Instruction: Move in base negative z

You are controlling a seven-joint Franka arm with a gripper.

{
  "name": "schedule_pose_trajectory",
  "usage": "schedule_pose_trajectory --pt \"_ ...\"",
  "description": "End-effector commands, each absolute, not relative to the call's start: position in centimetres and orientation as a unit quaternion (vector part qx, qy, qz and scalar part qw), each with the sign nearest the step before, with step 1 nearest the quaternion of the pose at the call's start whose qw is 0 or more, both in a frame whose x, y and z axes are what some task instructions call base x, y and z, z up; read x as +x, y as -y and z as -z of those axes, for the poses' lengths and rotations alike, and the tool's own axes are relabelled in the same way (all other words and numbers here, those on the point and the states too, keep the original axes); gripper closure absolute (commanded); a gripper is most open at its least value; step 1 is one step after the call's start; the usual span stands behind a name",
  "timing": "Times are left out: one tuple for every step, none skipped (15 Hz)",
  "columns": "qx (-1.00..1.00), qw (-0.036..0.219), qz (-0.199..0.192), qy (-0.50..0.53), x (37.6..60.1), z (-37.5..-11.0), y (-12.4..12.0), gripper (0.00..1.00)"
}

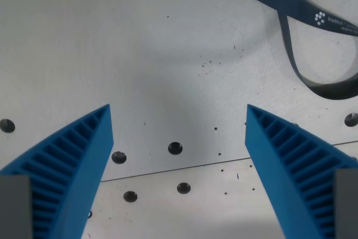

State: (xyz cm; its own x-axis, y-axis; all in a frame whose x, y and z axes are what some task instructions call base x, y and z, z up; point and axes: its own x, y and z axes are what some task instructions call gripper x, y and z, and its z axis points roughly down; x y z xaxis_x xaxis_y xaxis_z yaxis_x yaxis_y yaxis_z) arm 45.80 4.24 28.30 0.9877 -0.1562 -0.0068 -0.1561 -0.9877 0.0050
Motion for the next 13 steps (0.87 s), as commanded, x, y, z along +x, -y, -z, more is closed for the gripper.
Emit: schedule_pose_trajectory --pt "0.997 0.002 0.002 0.078 45.8 -28.0 -4.2 0.00" --pt "0.997 0.002 0.002 0.078 45.8 -27.5 -4.2 0.00" --pt "0.997 0.002 0.002 0.078 45.8 -27.0 -4.2 0.00" --pt "0.997 0.002 0.002 0.078 45.8 -26.5 -4.2 0.00" --pt "0.997 0.002 0.002 0.078 45.9 -26.0 -4.2 0.00" --pt "0.997 0.002 0.002 0.078 45.9 -25.5 -4.2 0.00" --pt "0.997 0.002 0.002 0.078 45.9 -25.0 -4.3 0.00" --pt "0.997 0.002 0.002 0.078 45.9 -24.5 -4.3 0.00" --pt "0.997 0.002 0.002 0.078 46.0 -24.0 -4.3 0.00" --pt "0.997 0.002 0.002 0.078 46.0 -23.5 -4.3 0.00" --pt "0.997 0.002 0.002 0.078 46.1 -23.0 -4.2 0.00" --pt "0.997 0.002 0.002 0.078 46.1 -22.5 -4.2 0.00" --pt "0.997 0.002 0.002 0.078 46.2 -22.0 -4.2 0.00"
